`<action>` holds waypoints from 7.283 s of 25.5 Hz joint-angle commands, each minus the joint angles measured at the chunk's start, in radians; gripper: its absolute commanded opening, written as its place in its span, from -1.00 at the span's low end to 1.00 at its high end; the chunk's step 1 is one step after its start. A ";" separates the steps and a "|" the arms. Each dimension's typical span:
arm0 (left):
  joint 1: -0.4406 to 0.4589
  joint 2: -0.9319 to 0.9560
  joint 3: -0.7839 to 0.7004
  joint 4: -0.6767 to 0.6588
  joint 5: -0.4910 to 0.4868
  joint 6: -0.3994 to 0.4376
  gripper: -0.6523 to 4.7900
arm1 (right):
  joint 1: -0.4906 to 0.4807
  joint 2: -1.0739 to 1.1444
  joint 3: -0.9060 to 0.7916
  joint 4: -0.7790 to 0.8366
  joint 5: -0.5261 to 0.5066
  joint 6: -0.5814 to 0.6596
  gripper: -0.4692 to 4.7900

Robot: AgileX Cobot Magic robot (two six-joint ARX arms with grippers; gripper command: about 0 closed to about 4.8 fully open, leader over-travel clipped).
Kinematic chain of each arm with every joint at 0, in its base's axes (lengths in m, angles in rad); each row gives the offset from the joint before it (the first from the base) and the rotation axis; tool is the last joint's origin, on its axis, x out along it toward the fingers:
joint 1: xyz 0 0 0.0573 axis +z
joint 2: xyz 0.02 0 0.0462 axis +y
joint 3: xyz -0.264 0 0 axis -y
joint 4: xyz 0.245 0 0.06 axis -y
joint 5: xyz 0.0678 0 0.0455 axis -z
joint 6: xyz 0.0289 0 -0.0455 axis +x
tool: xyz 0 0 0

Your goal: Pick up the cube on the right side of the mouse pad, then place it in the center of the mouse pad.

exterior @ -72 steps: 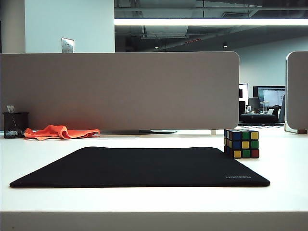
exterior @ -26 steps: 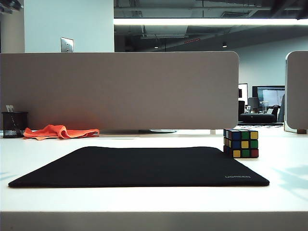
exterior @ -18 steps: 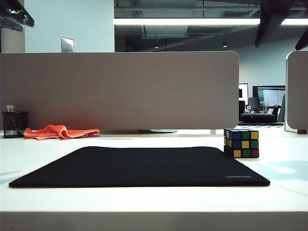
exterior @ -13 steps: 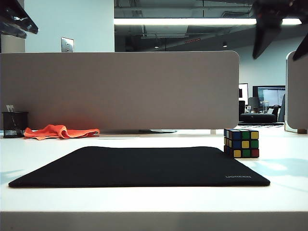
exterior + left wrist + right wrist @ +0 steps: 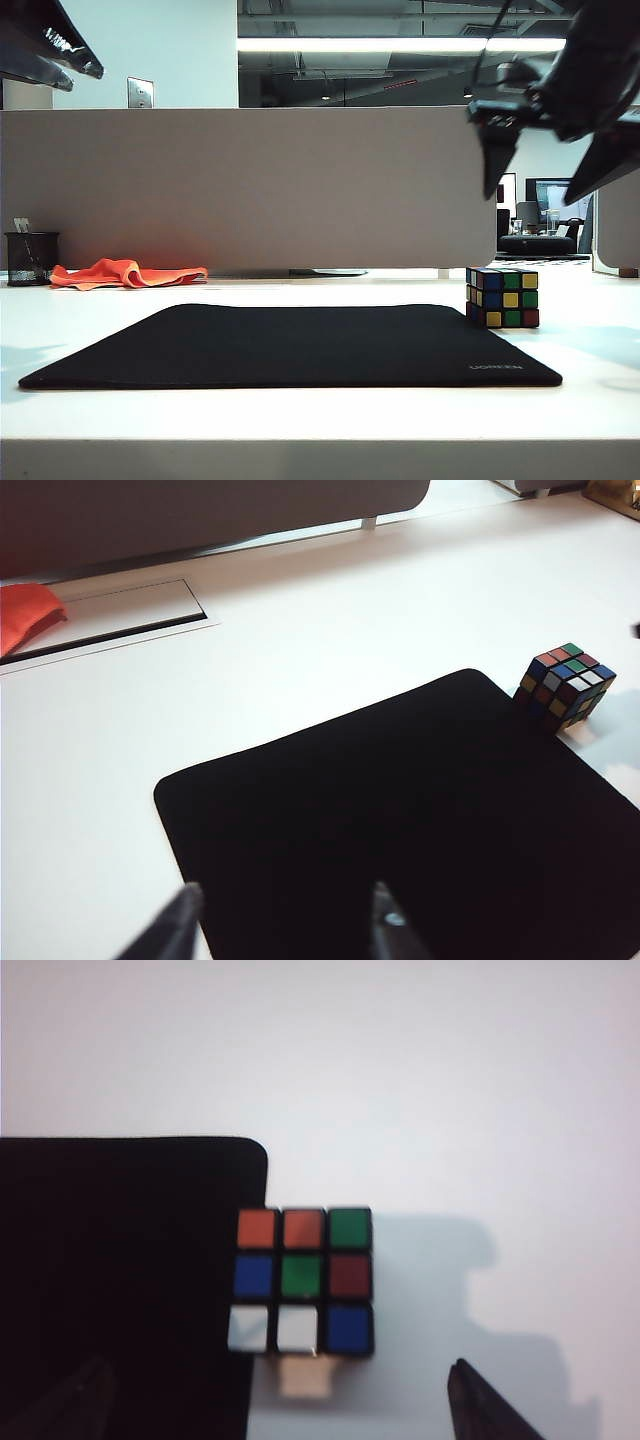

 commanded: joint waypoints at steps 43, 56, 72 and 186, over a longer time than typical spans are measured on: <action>0.001 -0.001 0.005 0.003 0.004 -0.028 0.04 | 0.021 0.029 0.163 -0.038 -0.074 0.003 0.20; 0.001 -0.001 0.005 0.003 0.004 -0.029 0.04 | 0.295 0.100 0.237 0.050 -0.085 0.002 0.22; 0.001 -0.001 0.005 0.004 0.001 -0.024 0.03 | 0.344 0.384 0.235 0.050 -0.072 -0.024 0.50; 0.000 -0.868 -0.702 0.075 -0.307 -0.114 -0.78 | 0.143 -1.503 -1.067 0.225 0.127 -0.200 -0.77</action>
